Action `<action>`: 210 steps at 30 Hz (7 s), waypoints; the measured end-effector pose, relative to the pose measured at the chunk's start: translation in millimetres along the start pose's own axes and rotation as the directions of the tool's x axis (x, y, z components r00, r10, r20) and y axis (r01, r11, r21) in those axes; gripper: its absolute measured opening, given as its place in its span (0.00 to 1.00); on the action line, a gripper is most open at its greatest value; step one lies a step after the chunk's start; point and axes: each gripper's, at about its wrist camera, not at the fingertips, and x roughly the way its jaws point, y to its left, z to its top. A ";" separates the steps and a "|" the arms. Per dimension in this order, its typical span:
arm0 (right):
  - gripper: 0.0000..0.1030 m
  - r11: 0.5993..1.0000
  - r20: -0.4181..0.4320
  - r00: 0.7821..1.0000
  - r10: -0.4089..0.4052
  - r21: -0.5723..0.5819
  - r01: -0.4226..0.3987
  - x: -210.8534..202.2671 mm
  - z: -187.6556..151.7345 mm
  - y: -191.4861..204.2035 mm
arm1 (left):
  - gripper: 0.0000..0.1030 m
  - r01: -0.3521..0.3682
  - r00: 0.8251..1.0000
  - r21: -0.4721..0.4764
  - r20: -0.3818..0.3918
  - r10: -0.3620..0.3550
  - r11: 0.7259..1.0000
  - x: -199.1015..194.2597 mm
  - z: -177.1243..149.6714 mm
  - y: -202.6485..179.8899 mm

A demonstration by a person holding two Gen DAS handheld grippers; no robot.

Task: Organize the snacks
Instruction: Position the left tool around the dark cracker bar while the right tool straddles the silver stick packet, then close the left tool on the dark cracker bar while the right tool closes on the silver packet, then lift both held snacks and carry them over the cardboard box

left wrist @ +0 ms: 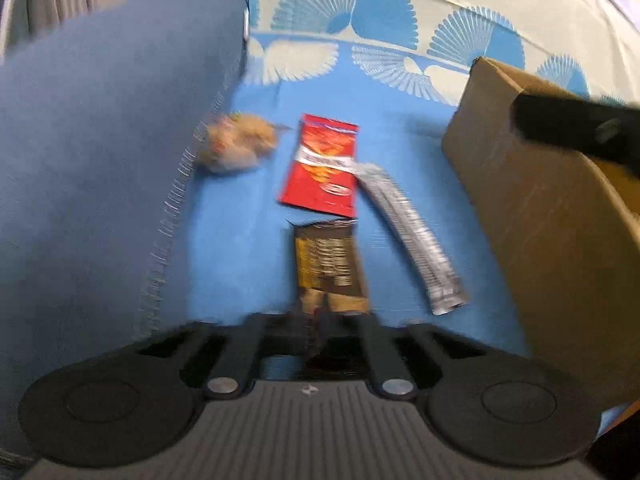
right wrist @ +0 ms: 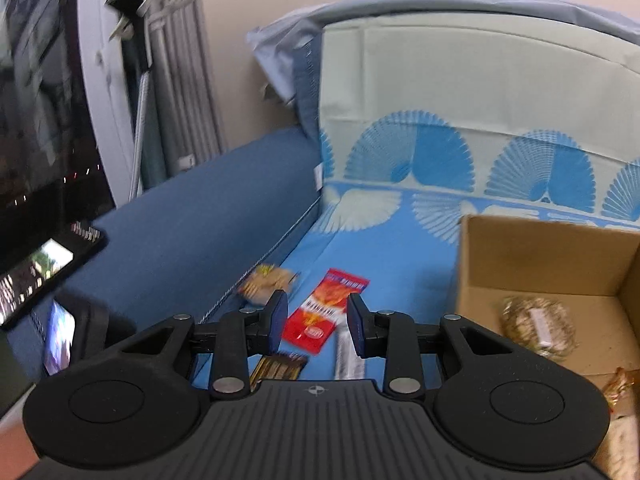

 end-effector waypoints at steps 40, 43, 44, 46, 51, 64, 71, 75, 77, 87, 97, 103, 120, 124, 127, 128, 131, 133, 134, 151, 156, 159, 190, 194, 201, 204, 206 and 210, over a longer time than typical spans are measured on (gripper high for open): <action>0.18 0.992 -0.307 0.944 -0.123 -0.029 0.119 71.8 -63.7 19.0 | 0.41 0.189 0.969 -0.169 0.189 -0.156 0.967 -25.9 -12.9 39.4; 0.18 0.992 -0.320 0.939 -0.125 -0.049 0.115 52.5 -64.8 27.0 | 0.41 0.197 0.968 -0.171 0.190 -0.164 0.965 -27.5 -13.3 40.1; 0.18 0.992 -0.318 0.940 -0.125 -0.049 0.115 43.1 -65.7 29.1 | 0.41 0.201 0.967 -0.171 0.189 -0.168 0.965 -28.2 -13.6 40.5; 0.18 0.993 -0.308 0.944 -0.115 -0.037 0.108 22.4 -71.7 31.2 | 0.42 0.206 0.967 -0.172 0.187 -0.173 0.963 -29.1 -13.5 40.8; 0.18 0.992 -0.325 0.937 -0.128 -0.030 0.125 -1.5 -99.5 30.3 | 0.46 0.193 0.975 -0.168 0.147 -0.169 0.967 -24.1 -11.4 36.9; 0.42 0.994 -0.336 0.937 -0.097 0.012 0.107 25.0 -113.3 21.3 | 0.79 0.193 0.981 -0.115 0.052 -0.189 0.974 1.2 -7.2 18.2; 0.44 0.997 -0.341 0.937 -0.076 -0.004 0.079 30.9 -116.8 21.8 | 0.80 0.159 0.987 -0.066 0.034 -0.157 0.985 14.8 -4.5 1.8; 0.32 0.997 -0.335 0.940 -0.071 -0.017 0.069 31.5 -116.2 22.2 | 0.80 0.120 0.993 -0.022 0.028 -0.119 0.993 20.7 -4.3 -9.1; 0.28 0.998 -0.327 0.943 -0.069 -0.027 0.064 30.8 -115.7 23.2 | 0.78 0.091 0.996 0.005 0.021 -0.091 0.996 23.1 -4.9 -14.8; 0.24 0.996 -0.290 0.953 -0.089 -0.041 0.080 22.9 -112.4 24.2 | 0.40 0.066 0.996 0.009 0.065 -0.066 0.998 10.7 -6.9 -12.3; 0.30 0.997 -0.302 0.950 -0.077 -0.018 0.075 21.7 -110.2 24.4 | 0.39 0.141 0.989 -0.122 -0.017 -0.144 0.982 -21.1 -21.8 8.4; 0.35 0.998 -0.303 0.951 -0.064 0.002 0.068 22.5 -109.9 23.3 | 0.42 0.119 0.990 -0.129 -0.066 -0.128 0.984 -11.8 -22.6 7.9; 0.35 0.998 -0.318 0.946 -0.059 -0.006 0.060 27.5 -111.4 22.5 | 0.57 0.127 0.989 -0.106 -0.066 -0.134 0.986 -10.6 -23.1 4.2; 0.35 0.998 -0.321 0.945 -0.060 -0.008 0.060 29.1 -112.1 22.2 | 0.59 0.134 0.988 -0.084 -0.072 -0.140 0.988 -9.7 -23.6 -0.2; 0.35 0.998 -0.322 0.945 -0.059 -0.008 0.060 29.1 -112.1 22.0 | 0.60 0.133 0.987 -0.068 -0.077 -0.138 0.989 -8.4 -23.4 -3.2; 0.35 0.998 -0.322 0.945 -0.059 -0.008 0.060 29.2 -112.1 22.0 | 0.60 0.132 0.988 -0.064 -0.078 -0.136 0.989 -8.0 -23.4 -4.1; 0.35 0.998 -0.322 0.945 -0.060 -0.009 0.060 28.9 -111.9 21.9 | 0.60 0.131 0.987 -0.054 -0.084 -0.135 0.990 -6.0 -23.5 -5.9; 0.35 0.998 -0.323 0.945 -0.060 -0.011 0.060 29.5 -112.5 21.7 | 0.60 0.130 0.987 -0.049 -0.089 -0.134 0.990 -4.6 -23.5 -6.4; 0.35 0.998 -0.323 0.944 -0.061 -0.012 0.061 30.0 -112.6 21.8 | 0.60 0.129 0.987 -0.047 -0.091 -0.133 0.990 -3.9 -23.5 -6.5; 0.23 0.996 -0.298 0.951 -0.084 -0.058 0.069 24.6 -113.3 24.5 | 0.54 0.097 0.989 0.017 -0.111 -0.094 0.995 4.4 -25.2 -17.8; 0.22 0.995 -0.279 0.957 -0.085 -0.068 0.068 20.7 -111.4 26.0 | 0.41 0.099 0.990 0.016 -0.105 -0.097 0.995 3.1 -25.6 -18.7; 0.21 0.995 -0.271 0.959 -0.085 -0.071 0.068 17.5 -111.4 27.0 | 0.41 0.101 0.990 0.001 -0.094 -0.100 0.995 1.3 -25.5 -16.6; 0.20 0.995 -0.051 0.998 -0.043 -0.090 0.038 -19.6 -65.7 30.2 | 0.41 0.139 0.976 -0.145 0.188 -0.111 0.980 -43.6 -22.7 10.5; 0.20 0.996 0.000 1.000 -0.018 -0.084 0.018 -28.3 -51.5 29.6 | 0.41 0.136 0.971 -0.163 0.216 -0.099 0.977 -49.0 -22.2 13.6; 0.20 1.000 0.069 0.997 0.021 -0.005 -0.021 -44.3 -27.9 16.2 | 0.41 0.108 0.973 -0.214 0.221 -0.060 0.971 -55.7 -19.0 18.2; 0.20 0.999 0.095 0.995 0.024 0.031 -0.027 -49.7 -19.8 4.7 | 0.41 0.059 0.980 -0.251 0.198 -0.008 0.966 -58.3 -18.0 19.1; 0.20 0.998 0.110 0.994 0.018 0.064 -0.025 -53.1 -14.0 -5.3 | 0.41 0.031 0.986 -0.261 0.168 0.013 0.965 -57.9 -16.9 18.0; 0.20 0.990 0.123 0.992 -0.034 0.143 0.016 -57.6 -6.8 -26.7 | 0.41 -0.011 0.991 -0.244 0.128 0.043 0.970 -56.9 -8.5 8.7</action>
